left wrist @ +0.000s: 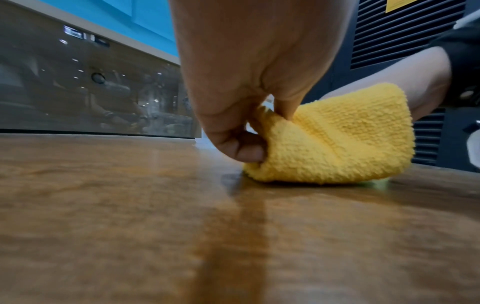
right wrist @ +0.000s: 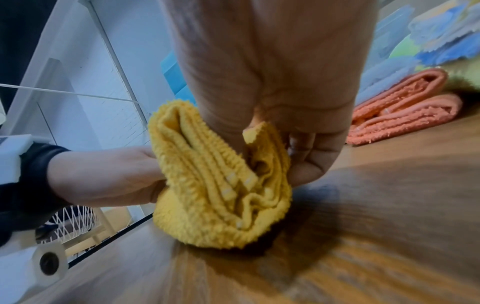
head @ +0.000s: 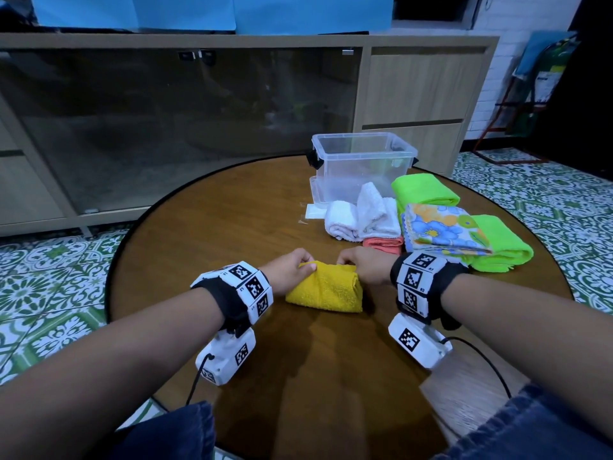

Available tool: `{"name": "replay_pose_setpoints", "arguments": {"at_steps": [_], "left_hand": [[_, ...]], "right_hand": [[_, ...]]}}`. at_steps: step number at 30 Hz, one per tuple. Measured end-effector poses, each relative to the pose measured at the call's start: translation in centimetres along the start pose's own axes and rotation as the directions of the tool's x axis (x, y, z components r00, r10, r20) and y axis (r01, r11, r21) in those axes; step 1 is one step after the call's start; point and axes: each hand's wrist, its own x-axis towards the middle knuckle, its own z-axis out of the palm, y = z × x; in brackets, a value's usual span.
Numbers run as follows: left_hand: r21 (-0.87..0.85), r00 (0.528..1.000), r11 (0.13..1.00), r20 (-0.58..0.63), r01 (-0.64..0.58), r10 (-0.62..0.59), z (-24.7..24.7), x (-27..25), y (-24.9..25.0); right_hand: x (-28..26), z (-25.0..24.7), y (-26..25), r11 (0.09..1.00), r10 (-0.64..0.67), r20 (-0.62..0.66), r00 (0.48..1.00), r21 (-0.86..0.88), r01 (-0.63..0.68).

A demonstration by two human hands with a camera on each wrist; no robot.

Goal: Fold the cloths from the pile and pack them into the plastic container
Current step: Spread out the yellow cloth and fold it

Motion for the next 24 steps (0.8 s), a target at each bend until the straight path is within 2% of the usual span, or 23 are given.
{"name": "replay_pose_setpoints", "arguments": {"at_steps": [6, 9, 11, 12, 14, 17, 21, 24], "left_hand": [[0.110, 0.995, 0.994, 0.092, 0.017, -0.027, -0.9, -0.3, -0.8], [0.154, 0.995, 0.987, 0.083, 0.043, -0.057, -0.8, -0.4, -1.2], [0.151, 0.998, 0.988, 0.049, 0.042, -0.050, -0.8, -0.4, -1.3], [0.139, 0.999, 0.989, 0.024, 0.038, -0.042, -0.8, -0.4, -1.3], [0.093, 0.999, 0.995, -0.044, 0.024, -0.020, -0.9, -0.3, -1.3], [-0.056, 0.985, 0.998, -0.170, -0.007, -0.003, -1.1, -0.2, -0.9], [-0.250, 0.945, 0.967, -0.326, -0.055, -0.031, -1.4, -0.2, -0.3], [-0.274, 0.932, 0.959, -0.360, -0.078, -0.027, -1.6, 0.0, -0.3]], "right_hand": [[0.0, 0.1, 0.2, 0.998, -0.030, -0.003, 1.000, 0.048, 0.030], [-0.6, -0.4, -0.1, 0.970, 0.020, 0.023, 1.000, 0.243, -0.025], [-0.9, -1.0, -0.3, 0.887, 0.096, 0.135, 0.986, 0.437, -0.147], [-1.0, -1.2, -0.5, 0.865, 0.099, 0.175, 0.980, 0.472, -0.172], [-1.1, -1.6, -0.7, 0.905, 0.066, 0.201, 0.977, 0.401, -0.144], [-1.0, -1.7, -0.7, 0.957, 0.011, 0.121, 0.993, 0.286, -0.046], [-0.7, -1.2, -0.6, 0.968, -0.056, 0.031, 0.998, 0.247, 0.046], [-0.6, -0.9, -0.6, 0.958, -0.084, 0.009, 0.996, 0.276, 0.079]]}}
